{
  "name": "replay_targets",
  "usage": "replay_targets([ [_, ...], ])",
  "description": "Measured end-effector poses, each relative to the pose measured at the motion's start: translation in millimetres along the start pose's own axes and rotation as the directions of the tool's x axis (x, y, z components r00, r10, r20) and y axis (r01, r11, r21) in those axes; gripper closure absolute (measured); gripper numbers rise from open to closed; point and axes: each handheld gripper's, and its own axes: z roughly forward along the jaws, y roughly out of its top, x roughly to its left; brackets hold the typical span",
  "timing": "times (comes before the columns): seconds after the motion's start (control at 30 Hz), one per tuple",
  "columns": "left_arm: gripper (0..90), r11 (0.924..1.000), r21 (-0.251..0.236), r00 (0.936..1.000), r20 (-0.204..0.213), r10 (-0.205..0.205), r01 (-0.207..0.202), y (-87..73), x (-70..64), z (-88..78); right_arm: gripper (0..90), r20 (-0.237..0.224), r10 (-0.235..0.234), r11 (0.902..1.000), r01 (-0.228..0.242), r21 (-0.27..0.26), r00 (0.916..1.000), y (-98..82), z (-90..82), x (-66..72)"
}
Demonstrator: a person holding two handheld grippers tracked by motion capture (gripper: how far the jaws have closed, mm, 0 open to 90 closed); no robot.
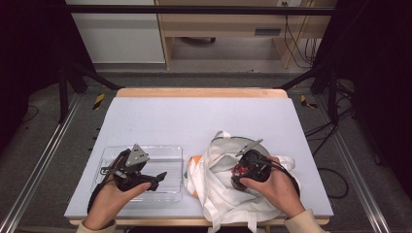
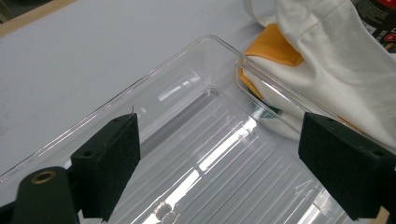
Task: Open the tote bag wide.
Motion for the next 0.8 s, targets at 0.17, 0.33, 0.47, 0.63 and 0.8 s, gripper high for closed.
replay_targets([
  [0.17,12.7,1.0,0.003,1.0,0.002,-0.002,0.002,-1.3,1.6,0.7,25.7,0.009,-0.018,0.9995,0.018,-0.025,0.9998,3.0,-12.2,2.0],
  [0.33,12.5,0.9999,0.006,0.9999,-0.002,-0.01,0.01,-3.4,5.2,0.5,25.7,0.017,-0.022,0.9979,0.023,-0.06,0.9996,7.1,-30.3,5.1],
  [0.47,12.6,0.9998,0.006,0.9998,-0.007,-0.018,0.018,-4.5,7.7,-0.8,25.7,0.038,-0.035,0.9961,0.038,-0.08,0.9987,9.5,-48.4,6.5],
  [0.63,12.5,0.9997,0.007,0.9997,-0.005,-0.024,0.024,-6.1,10.6,-0.7,25.7,0.059,-0.053,0.9926,0.059,-0.106,0.9968,13.0,-65.9,8.3],
  [0.8,12.4,0.9993,0.007,0.9993,-0.011,-0.036,0.036,-7.8,15.2,-2.5,25.7,0.082,-0.082,0.9874,0.092,-0.129,0.9933,20.8,-85.9,14.0],
])
